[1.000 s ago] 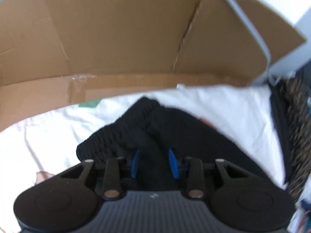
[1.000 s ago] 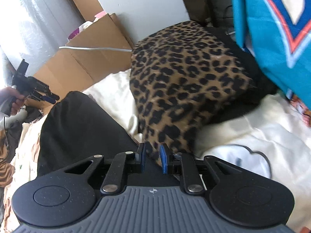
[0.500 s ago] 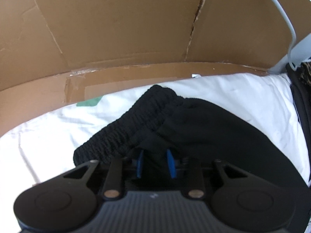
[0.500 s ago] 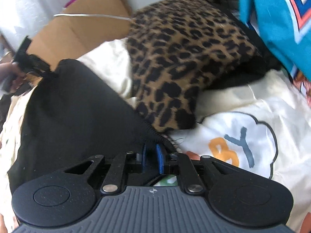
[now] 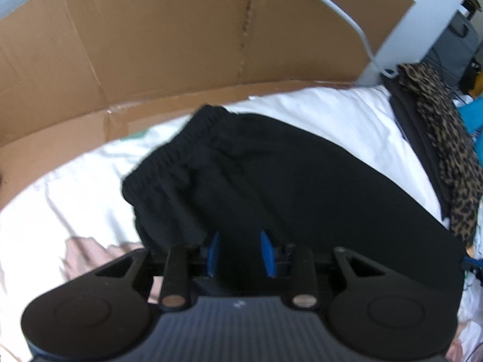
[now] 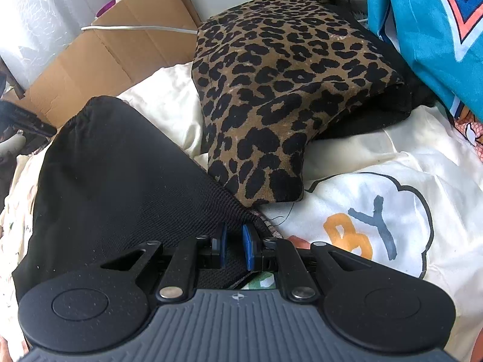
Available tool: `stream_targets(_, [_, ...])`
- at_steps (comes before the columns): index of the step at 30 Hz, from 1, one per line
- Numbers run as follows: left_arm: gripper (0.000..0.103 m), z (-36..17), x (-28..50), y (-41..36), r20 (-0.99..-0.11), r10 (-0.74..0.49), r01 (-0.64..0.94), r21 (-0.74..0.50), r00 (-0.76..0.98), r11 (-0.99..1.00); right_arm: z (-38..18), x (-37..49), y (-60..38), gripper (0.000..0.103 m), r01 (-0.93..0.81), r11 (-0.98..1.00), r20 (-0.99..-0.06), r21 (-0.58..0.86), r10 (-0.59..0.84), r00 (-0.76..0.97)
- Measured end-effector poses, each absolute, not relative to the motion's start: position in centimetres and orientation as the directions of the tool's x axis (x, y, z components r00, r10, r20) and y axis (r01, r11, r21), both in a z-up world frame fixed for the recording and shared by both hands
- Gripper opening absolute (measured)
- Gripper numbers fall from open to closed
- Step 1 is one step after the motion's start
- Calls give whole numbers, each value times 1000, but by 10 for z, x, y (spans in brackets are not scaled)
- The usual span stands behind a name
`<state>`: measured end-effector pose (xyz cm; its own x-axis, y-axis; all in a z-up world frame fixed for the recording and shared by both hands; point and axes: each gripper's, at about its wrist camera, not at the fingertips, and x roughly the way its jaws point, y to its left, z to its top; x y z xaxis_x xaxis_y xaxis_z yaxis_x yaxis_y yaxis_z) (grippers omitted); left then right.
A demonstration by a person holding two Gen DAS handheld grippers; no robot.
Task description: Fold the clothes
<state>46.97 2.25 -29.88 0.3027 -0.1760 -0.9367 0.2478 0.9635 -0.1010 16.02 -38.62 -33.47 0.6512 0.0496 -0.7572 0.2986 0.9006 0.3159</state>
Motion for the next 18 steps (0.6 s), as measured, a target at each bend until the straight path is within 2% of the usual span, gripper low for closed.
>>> stream_targets(4, [33,-328,469,17,-959,-130,263,-61,252,963,-335,159,-386,17,301,900,-759,315,48,649])
stream_targets(6, [26,-335,470,17,-962,-107,254,-41,251,966,-336,160,-385,17,304,899,-761,314,47,647])
stream_targets(11, [26,-354,474,17,-967,-49,231,10,249,973,-336,162,-385,17,299,907,-770,296,42,637])
stream_targets(18, [30,-307,440,8,-942,-157,285,-69,297,956,-322,157,-375,18,310,899,-756,308,34,654])
